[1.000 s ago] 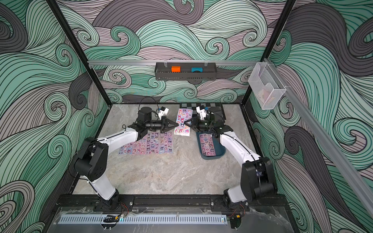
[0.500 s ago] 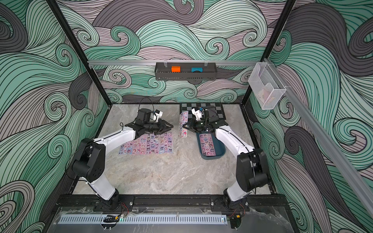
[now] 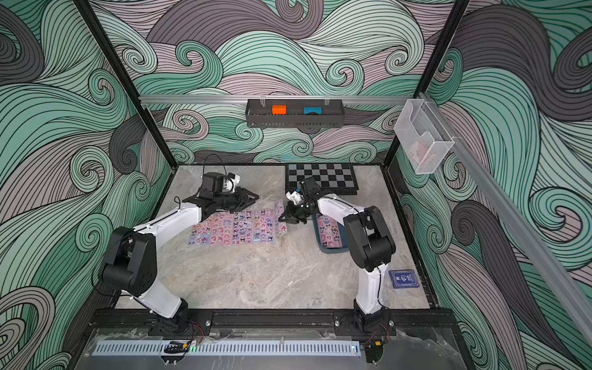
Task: Take the stickers out of the storage box
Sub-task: Place the sticker at the center of the board.
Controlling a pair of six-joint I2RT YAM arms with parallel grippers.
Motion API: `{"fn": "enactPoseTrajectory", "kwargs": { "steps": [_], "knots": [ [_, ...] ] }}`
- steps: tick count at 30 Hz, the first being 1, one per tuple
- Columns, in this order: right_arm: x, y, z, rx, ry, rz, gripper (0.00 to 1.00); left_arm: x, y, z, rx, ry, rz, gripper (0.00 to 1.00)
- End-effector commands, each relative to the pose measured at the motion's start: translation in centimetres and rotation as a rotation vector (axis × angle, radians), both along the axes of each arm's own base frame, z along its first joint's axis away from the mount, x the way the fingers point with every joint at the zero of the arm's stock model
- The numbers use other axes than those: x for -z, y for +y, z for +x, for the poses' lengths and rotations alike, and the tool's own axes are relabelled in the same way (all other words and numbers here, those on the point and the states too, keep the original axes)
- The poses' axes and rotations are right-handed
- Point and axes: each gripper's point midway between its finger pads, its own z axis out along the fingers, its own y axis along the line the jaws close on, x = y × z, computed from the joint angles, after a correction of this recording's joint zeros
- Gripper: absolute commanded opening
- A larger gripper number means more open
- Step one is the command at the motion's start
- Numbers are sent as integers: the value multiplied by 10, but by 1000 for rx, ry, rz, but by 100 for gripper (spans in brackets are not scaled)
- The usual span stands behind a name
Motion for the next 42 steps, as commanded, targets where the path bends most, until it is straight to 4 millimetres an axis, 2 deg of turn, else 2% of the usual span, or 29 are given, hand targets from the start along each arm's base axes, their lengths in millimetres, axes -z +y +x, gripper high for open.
{"fn": "enactPoseTrajectory", "kwargs": {
  "steps": [1, 7, 15, 20, 27, 35, 38, 40, 42],
  "knots": [
    [16, -18, 5, 29, -11, -76, 7, -8, 4, 0, 9, -27, 14, 35],
    [49, -37, -2, 25, 51, -184, 12, -8, 1, 3, 22, -30, 0, 35],
    [75, -55, -6, 19, 85, -307, 12, -14, 1, 2, 29, -46, -2, 35],
    [73, -52, -2, 21, 70, -313, 12, -14, 0, 2, 34, -46, -7, 35],
    [68, -37, 9, 16, 20, -320, 14, -16, -2, 2, 43, -51, -15, 35],
    [74, -34, 11, 20, 17, -325, 17, -16, -2, 3, 50, -52, -12, 35],
    [75, -38, 12, 23, 12, -337, 21, -16, -2, 3, 52, -52, -10, 35],
    [72, -40, 13, 27, 5, -340, 31, -15, -2, 3, 54, -54, -8, 35],
    [68, -41, 14, 32, -5, -343, 34, -14, -2, 3, 55, -52, -4, 35]
  ]
}}
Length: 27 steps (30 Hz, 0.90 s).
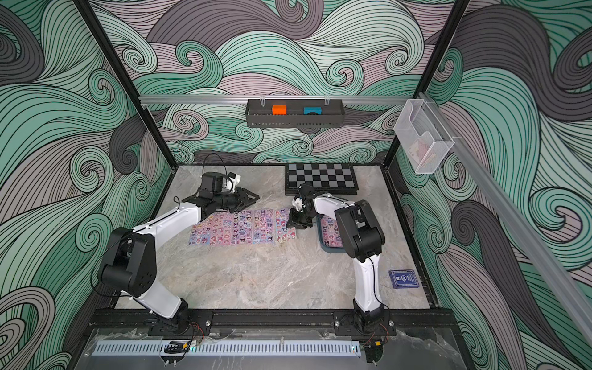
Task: Take the stickers out of the storage box
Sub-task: Place the sticker at the center of the board.
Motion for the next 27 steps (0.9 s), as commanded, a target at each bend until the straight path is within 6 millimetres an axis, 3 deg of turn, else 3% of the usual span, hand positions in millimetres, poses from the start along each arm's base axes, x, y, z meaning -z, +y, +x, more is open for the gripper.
{"fn": "enactPoseTrajectory", "kwargs": {
  "steps": [1, 7, 19, 27],
  "knots": [
    [-3, -8, 3, 10, -22, -41, 37, -12, 1, 6, 21, -38, -1, 35],
    [-22, -20, 3, 17, -70, -82, 46, -15, 5, 6, 16, -46, 11, 35],
    [-83, -46, 1, 60, -215, -70, 51, -20, 10, 3, 6, -56, 19, 35],
    [-115, -78, -3, 105, -303, -55, 53, -23, 18, 1, -9, -63, 31, 35]
  ]
}}
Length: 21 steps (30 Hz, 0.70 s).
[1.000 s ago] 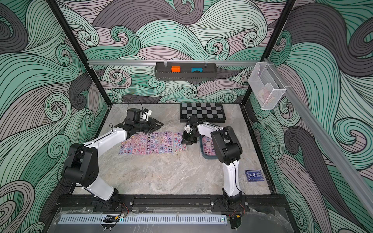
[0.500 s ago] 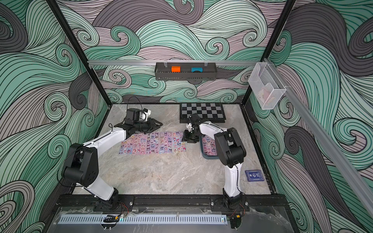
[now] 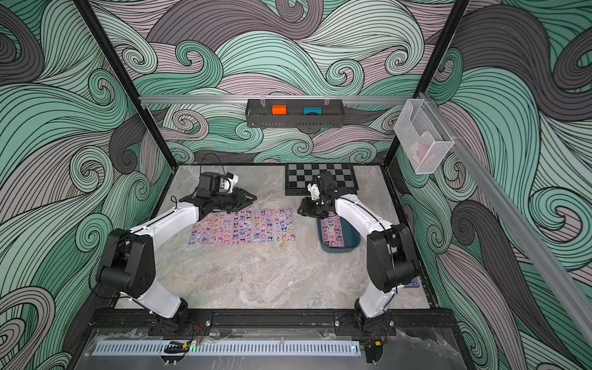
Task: Take the stickers out of the storage box
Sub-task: Place the sticker at the center of the board, then pick up the sticker from the storage box.
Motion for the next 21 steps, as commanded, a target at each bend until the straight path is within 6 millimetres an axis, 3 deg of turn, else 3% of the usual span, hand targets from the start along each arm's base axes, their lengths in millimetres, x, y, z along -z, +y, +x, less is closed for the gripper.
{"fn": "enactPoseTrajectory", "kwargs": {
  "steps": [1, 11, 17, 21],
  "knots": [
    [-11, -19, -5, 14, -36, -12, 53, -23, 6, 3, -3, -64, 5, 36],
    [-26, -69, -18, 59, -73, -40, 57, -23, 15, 3, -16, -70, 21, 35],
    [-23, -93, -28, 84, -59, -58, 60, -23, 23, 4, -28, -74, 39, 36],
    [-11, -103, -35, 92, -3, -56, 63, -23, 22, 4, -19, -74, 30, 36]
  ]
}}
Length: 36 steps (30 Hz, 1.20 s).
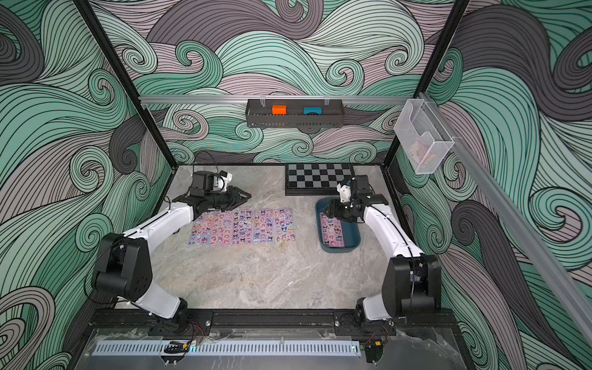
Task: Take the stickers out of the storage box
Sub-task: Pick up the sticker from the storage box.
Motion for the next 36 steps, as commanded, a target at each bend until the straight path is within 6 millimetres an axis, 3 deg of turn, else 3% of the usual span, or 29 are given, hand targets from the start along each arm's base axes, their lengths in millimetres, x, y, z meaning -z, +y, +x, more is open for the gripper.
{"fn": "enactPoseTrajectory", "kwargs": {
  "steps": [1, 4, 8, 16, 25, 36],
  "knots": [
    [13, -5, -13, -21, 61, 0, 64, -16, 1, 2, 11, -46, 3, 36],
    [23, -16, -17, 5, 80, -53, 65, -14, 0, 3, 14, -45, -5, 36],
    [38, -27, -20, 17, 107, -122, 74, -7, -7, 7, 27, -31, -34, 36],
    [88, -32, -21, -6, 251, -159, 83, 12, -48, 7, 110, 3, -36, 36],
    [117, -33, -10, -38, 320, -182, 99, 36, -118, -4, 254, 48, -5, 36],
    [144, -35, -7, -25, 354, -346, 99, 77, -211, -31, 445, 136, 1, 37]
  ]
}}
